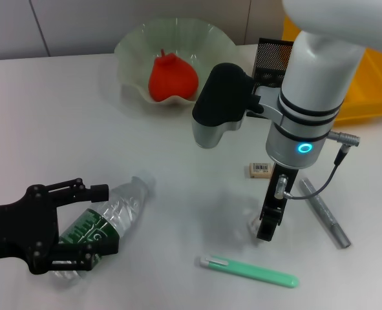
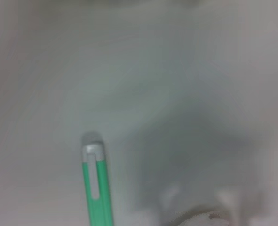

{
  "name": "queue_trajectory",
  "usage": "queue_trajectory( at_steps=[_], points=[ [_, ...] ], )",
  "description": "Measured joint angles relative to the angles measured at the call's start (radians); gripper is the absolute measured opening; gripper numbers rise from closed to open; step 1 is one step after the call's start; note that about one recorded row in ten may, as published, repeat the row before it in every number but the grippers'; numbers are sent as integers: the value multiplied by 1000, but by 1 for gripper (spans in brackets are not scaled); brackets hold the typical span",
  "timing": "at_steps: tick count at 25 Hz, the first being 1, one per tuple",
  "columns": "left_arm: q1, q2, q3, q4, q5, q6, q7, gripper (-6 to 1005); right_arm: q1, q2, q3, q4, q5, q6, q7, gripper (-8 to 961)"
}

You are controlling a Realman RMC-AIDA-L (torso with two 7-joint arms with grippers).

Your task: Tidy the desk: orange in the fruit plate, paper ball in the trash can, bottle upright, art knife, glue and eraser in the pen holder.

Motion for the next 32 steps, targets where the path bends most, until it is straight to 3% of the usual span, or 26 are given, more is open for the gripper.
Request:
queue_trajectory(
  at_steps=[6,15,19,21,24,32],
  points=[
    [0,-1,0,0,0,-5,0,857,0,-1,-15,10,11,11,0,654],
    [-5,-1,0,0,0,-8,0,856,-12,-5,-2,-17,15,-14,-10,453],
    [-5,-1,0,0,0,-5,0,856,-37,-13,68,-118,-1,-89,-13,447],
    [-4,0,0,0,0,-4,0,856,-78,-15,159,-259,-71,-167,-12,445],
    [-1,0,0,0,0,-4,0,856,-115,-15,237,-371,-158,-222,-9,444],
    [2,1,-2,0,0,-2,0,856,-184,-32,398,-495,-315,-259,-17,443]
  ],
)
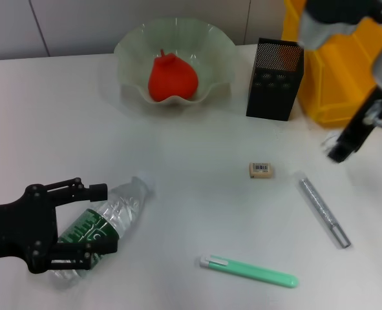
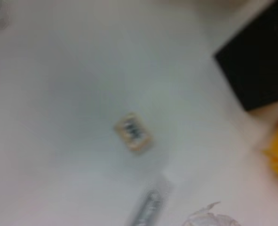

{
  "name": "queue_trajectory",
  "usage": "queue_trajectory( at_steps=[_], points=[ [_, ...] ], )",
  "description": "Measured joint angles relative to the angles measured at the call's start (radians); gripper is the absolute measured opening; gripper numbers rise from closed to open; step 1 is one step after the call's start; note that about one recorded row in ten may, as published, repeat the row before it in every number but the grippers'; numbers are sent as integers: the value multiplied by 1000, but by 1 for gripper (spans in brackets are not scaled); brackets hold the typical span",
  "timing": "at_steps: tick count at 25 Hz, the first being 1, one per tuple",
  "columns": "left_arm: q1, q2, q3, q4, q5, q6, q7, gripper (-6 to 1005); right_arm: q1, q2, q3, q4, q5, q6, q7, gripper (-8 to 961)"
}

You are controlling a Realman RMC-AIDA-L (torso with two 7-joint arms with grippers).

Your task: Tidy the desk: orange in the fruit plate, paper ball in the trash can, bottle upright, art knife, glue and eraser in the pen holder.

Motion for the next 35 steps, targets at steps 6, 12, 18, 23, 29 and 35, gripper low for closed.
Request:
queue_trajectory(
  at_steps=[6,12,18,23,29,35],
  points=[
    [-10,-1,-4,0,0,2,-1,855,-18,-32,156,-16,-15,50,-57,443],
    [-13,-1,-5,0,0,-1,-7,855,-29,-46,273,7,-15,151,-135,442],
    [-14,-5,-5,-2,0,-1,-16,855,-49,-46,338,63,9,361,-249,441],
    [-15,-8,-7,-2,0,-4,-20,855,-68,-49,341,159,105,546,-343,442],
    [-15,-11,-27,-2,0,-4,-26,854,-57,-57,341,350,160,809,-444,466],
    [-14,-12,-33,-2,0,-5,-26,854,-55,-51,330,380,163,870,-467,539]
  ],
)
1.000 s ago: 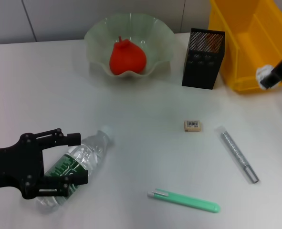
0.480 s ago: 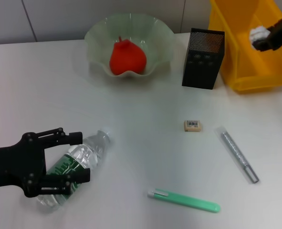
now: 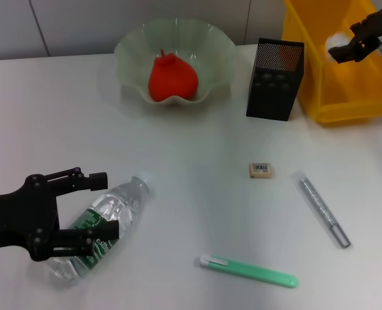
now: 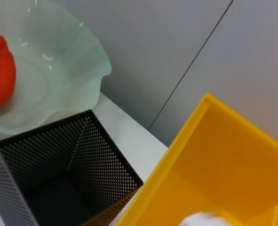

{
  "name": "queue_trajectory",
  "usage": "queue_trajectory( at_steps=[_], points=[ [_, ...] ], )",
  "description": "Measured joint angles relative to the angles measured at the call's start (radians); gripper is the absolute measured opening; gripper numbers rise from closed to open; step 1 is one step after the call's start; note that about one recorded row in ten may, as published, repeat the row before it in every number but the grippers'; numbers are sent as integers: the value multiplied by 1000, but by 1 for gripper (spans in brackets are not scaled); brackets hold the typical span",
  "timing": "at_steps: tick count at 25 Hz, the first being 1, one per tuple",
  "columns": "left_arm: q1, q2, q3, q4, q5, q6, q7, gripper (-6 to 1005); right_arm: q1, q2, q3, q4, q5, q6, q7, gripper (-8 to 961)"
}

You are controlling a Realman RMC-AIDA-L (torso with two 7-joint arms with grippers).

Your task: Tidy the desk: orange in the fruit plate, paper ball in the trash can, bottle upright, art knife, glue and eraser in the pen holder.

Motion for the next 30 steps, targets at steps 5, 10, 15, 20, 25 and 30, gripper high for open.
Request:
queue_trajectory(
  at_steps=[5,10,15,20,25,30],
  points=[
    [-2,0,-1,0,0,-1,0,854,0,2,-2,-1,1,-1,-1,628],
    [-2,0,-1,0,0,-2,0,853,-7,4,6,-13,1,-30,3,792],
    [-2,0,-1,0,0,-1,-1,853,-23,6,40,-105,6,-194,52,792],
    [5,1,-1,6,0,-2,-1,853,-57,8,60,-272,8,-424,146,792],
    [6,0,-3,11,0,-3,-2,853,-103,29,63,-439,21,-636,195,792],
    [-4,-3,-9,68,16,-41,-58,853,-182,40,79,-513,203,-827,132,792]
  ],
)
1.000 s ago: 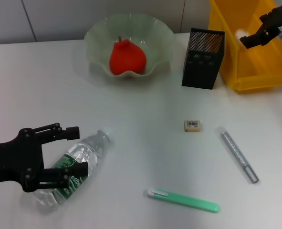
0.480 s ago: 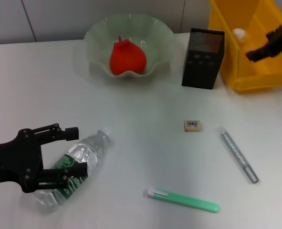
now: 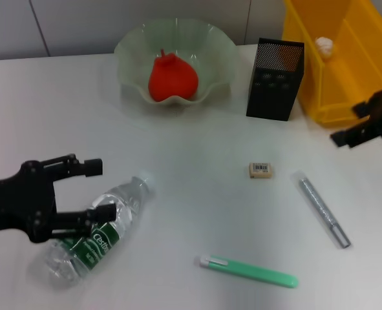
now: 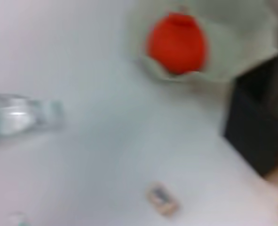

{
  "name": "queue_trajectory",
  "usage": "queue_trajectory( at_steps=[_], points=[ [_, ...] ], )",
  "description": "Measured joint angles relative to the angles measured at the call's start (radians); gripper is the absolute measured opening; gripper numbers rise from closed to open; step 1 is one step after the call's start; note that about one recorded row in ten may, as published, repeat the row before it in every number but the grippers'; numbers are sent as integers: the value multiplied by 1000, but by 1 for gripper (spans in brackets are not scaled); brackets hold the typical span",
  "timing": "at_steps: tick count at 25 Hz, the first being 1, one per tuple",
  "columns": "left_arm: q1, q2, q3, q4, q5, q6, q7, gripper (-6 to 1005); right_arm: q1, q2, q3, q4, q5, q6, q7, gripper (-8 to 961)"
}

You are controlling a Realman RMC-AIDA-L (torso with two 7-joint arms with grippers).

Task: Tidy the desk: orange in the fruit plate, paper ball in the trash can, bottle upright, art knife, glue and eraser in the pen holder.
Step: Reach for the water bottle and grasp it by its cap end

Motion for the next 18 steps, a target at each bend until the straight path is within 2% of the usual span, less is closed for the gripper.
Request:
queue_trajectory(
  at_steps=[3,4,5,8,9,11,14,18],
  points=[
    [-8,-9,-2,37,31,-24,-41,852,-35,0,18,9,88,-33,-50,792],
    [-11,-12,-2,48,42,-29,-56,852,-72,0,37,35,172,-57,-115,792],
    [-18,-16,-2,65,58,-36,-79,852,-72,0,37,35,172,-57,-115,792],
    [-47,-30,-3,111,116,-50,-161,852,-116,-4,63,106,275,-85,-225,793],
    [-68,-44,-4,145,166,-62,-223,852,-143,-6,80,162,323,-94,-314,793],
    [-78,-51,-4,167,193,-70,-252,852,-156,-7,89,194,343,-95,-365,793],
    [-114,-69,4,241,288,-94,-372,852,-196,1,159,310,386,-94,-585,793],
    [-179,-70,42,305,388,-121,-562,852,-209,6,228,387,390,-91,-726,793]
  ],
)
